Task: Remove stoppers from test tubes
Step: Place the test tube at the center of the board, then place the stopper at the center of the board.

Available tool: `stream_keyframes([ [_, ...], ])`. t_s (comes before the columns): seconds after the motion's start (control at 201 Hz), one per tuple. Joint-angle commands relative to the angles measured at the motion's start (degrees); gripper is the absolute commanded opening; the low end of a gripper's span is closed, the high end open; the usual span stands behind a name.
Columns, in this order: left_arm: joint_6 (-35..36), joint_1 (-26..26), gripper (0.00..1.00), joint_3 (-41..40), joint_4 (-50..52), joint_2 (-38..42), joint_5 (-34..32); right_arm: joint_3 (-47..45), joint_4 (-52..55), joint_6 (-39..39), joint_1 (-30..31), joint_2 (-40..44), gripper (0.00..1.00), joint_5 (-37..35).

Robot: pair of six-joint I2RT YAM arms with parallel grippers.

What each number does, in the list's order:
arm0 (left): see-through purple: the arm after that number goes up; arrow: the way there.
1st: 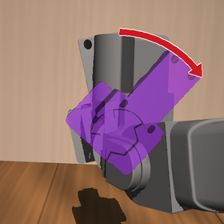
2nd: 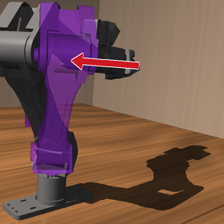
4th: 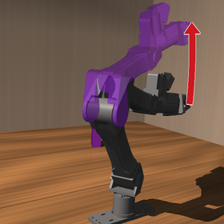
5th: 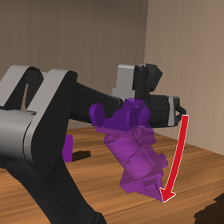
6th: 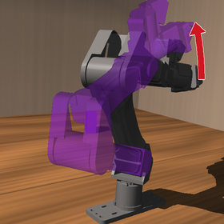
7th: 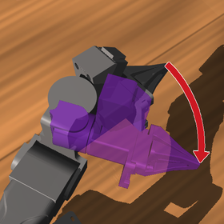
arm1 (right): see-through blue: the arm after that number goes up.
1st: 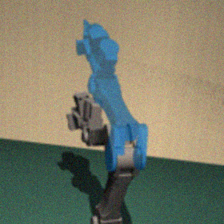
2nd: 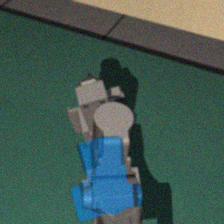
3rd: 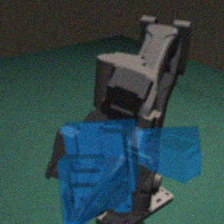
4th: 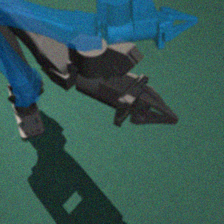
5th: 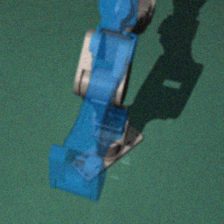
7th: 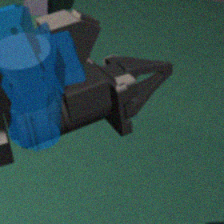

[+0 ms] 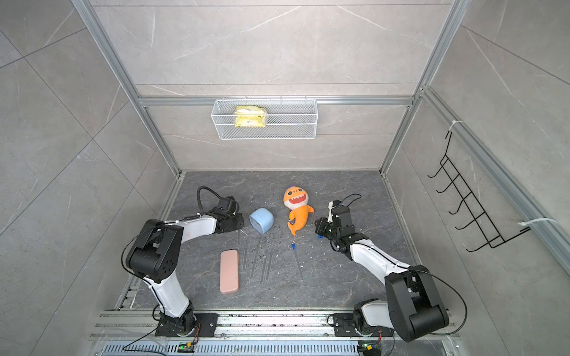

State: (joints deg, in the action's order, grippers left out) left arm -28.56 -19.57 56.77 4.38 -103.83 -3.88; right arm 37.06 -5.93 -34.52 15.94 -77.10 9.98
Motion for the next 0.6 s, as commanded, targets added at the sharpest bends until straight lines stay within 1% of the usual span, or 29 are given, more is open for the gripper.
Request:
stream_keyframes([
  [0.0, -0.3, 0.2, 0.37, -0.6, 1.8, -0.1, 0.5, -0.5, -1.4, -1.2, -0.5, -0.9, 0.00, -2.6],
  [0.119, 0.6, 0.1, 0.45, -0.7, 2.2, 2.3, 0.1, -0.3, -1.4, -1.8, -1.0, -2.2, 0.00, -5.1],
  [0.219, 3.1, -0.7, 0.49, -0.9, 2.2, 6.3, -0.6, -0.1, -1.4, -2.2, -1.5, -3.8, 0.00, -7.8],
  [0.408, 7.0, -3.6, 0.55, -0.9, 3.8, 16.9, -3.7, 1.3, -0.2, -3.3, -2.4, -7.4, 0.00, -14.4],
  [0.592, 7.7, -7.7, 0.57, -0.7, 7.4, 25.5, -7.6, 2.4, 1.3, -4.8, -4.0, -9.7, 0.00, -20.0],
])
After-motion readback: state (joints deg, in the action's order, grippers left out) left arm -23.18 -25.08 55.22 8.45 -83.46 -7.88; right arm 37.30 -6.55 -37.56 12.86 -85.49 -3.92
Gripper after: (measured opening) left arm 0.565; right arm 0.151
